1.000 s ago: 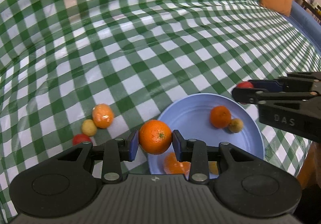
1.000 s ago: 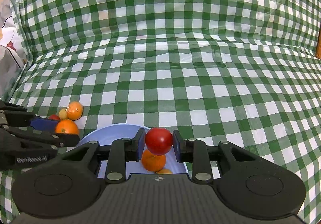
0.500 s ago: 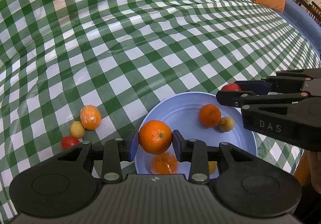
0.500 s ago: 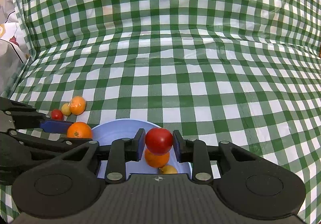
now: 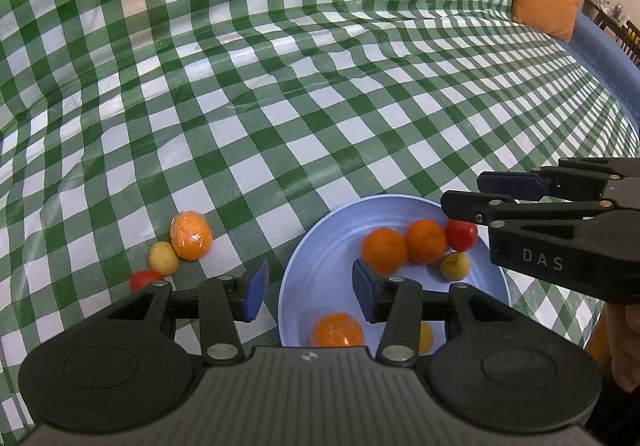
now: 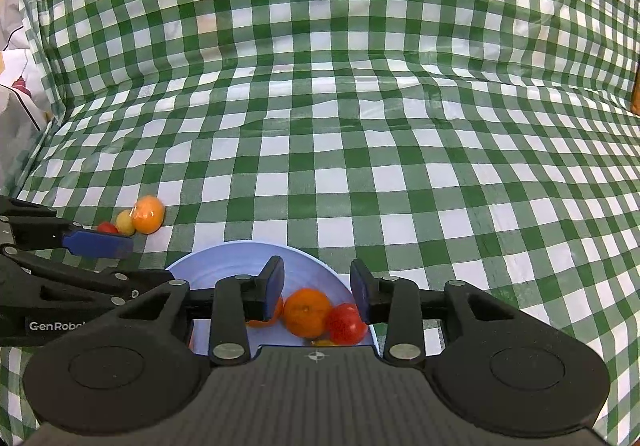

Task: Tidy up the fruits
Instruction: 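Open both tools to drop the tangerine and tomato onto the plate, then move both open tools back to the remaining fruits, then grasp a red tomato with the left tool while the right tool grasps a small yellow fruit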

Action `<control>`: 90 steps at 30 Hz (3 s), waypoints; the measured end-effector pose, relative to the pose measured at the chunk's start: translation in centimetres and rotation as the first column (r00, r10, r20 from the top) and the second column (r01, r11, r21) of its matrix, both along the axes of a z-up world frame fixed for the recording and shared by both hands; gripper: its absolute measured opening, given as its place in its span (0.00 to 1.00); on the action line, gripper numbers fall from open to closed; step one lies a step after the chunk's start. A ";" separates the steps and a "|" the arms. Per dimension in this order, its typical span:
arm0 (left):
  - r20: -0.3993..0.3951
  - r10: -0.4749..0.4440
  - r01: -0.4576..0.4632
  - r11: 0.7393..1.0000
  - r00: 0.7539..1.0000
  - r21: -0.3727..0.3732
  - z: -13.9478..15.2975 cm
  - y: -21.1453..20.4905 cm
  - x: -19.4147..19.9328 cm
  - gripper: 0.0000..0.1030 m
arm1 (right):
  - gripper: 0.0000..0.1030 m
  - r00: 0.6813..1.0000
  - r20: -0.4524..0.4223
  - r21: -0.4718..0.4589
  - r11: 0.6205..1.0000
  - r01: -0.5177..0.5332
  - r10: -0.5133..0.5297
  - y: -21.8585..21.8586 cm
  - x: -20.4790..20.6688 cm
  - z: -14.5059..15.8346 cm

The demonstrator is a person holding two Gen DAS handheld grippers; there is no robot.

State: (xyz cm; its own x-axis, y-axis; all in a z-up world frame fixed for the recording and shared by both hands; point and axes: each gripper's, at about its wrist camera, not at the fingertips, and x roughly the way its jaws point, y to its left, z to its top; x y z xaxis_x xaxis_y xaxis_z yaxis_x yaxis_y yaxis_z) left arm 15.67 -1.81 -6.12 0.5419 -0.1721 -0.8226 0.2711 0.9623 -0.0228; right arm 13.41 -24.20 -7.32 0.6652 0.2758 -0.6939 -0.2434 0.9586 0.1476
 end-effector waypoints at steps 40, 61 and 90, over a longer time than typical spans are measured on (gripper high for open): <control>0.029 0.090 -0.090 0.996 0.996 0.001 1.5 4.6 -0.6 0.50 | 0.37 0.998 0.002 0.000 0.998 -0.063 0.063 5.9 0.7 0.7; -0.025 0.341 -0.342 0.934 0.940 -0.100 1.3 17.3 1.2 0.32 | 0.36 0.992 0.012 0.058 0.990 -0.125 0.125 9.8 1.3 0.3; -0.161 0.224 -0.243 0.963 0.961 -0.115 -3.5 14.7 4.0 0.46 | 0.26 0.818 -0.063 -0.006 0.820 -0.573 0.572 18.0 -2.1 -2.7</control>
